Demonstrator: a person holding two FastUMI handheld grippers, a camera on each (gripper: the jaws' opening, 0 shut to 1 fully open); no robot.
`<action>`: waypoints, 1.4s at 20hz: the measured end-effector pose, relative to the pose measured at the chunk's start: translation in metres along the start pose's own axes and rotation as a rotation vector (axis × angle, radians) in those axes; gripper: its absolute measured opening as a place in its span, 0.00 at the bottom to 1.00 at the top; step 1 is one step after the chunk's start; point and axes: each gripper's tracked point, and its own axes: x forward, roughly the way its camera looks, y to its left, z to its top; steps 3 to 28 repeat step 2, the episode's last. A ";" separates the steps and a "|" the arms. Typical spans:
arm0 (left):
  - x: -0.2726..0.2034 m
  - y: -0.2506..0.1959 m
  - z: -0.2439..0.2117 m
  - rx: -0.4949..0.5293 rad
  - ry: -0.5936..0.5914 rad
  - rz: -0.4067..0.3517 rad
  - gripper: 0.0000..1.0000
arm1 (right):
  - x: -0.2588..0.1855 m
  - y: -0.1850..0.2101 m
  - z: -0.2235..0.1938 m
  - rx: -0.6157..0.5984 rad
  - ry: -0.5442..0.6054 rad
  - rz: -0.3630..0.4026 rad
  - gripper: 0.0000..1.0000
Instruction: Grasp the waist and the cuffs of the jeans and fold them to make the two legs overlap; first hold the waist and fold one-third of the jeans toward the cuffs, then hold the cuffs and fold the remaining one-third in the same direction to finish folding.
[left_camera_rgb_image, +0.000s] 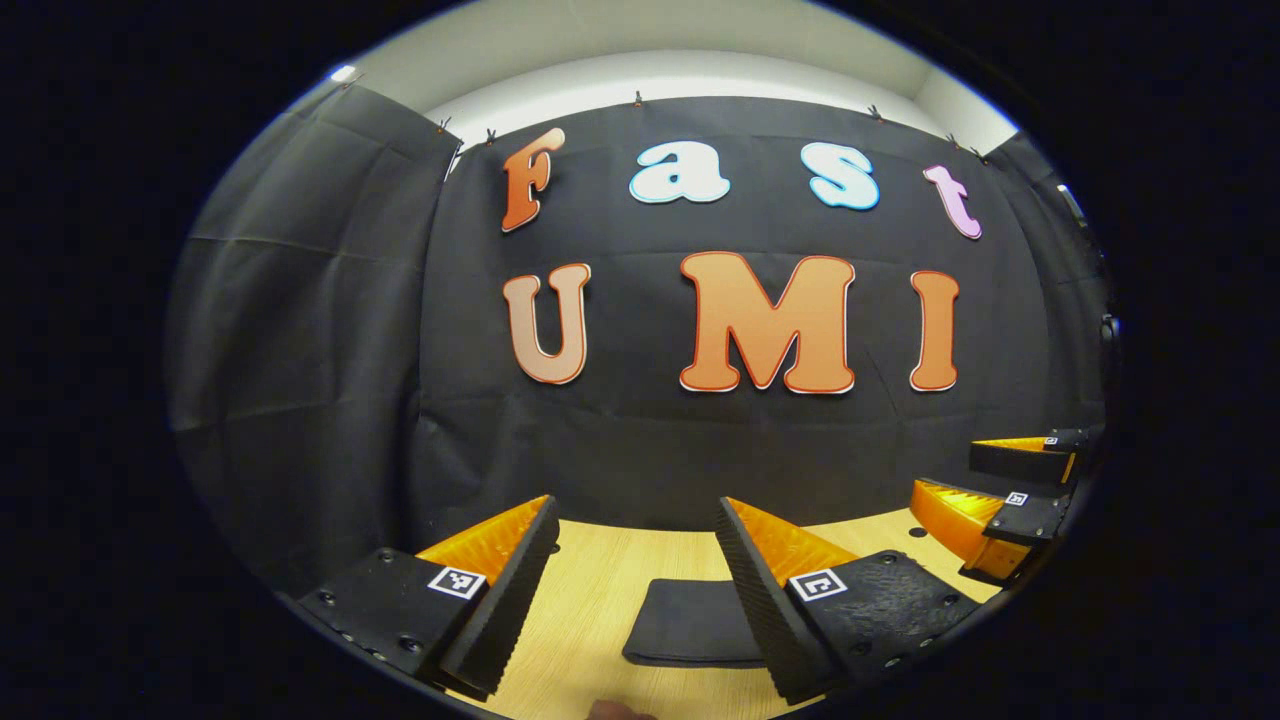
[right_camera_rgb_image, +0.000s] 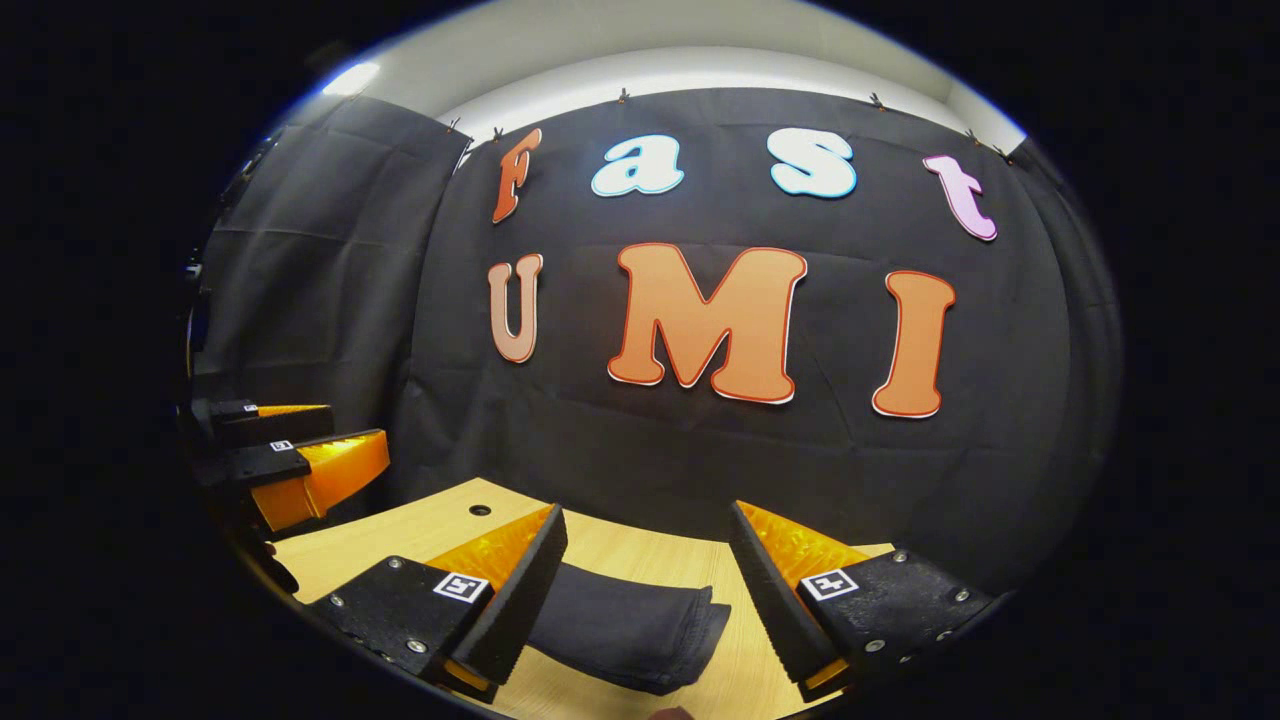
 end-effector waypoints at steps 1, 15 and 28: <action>0.000 0.001 -0.004 0.001 0.017 0.009 0.95 | -0.001 -0.004 -0.001 0.011 0.006 -0.006 0.98; 0.001 0.003 -0.007 0.001 0.032 0.015 0.94 | -0.002 -0.008 -0.001 0.024 0.009 -0.015 0.98; 0.001 0.003 -0.007 0.001 0.032 0.015 0.94 | -0.002 -0.008 -0.001 0.024 0.009 -0.015 0.98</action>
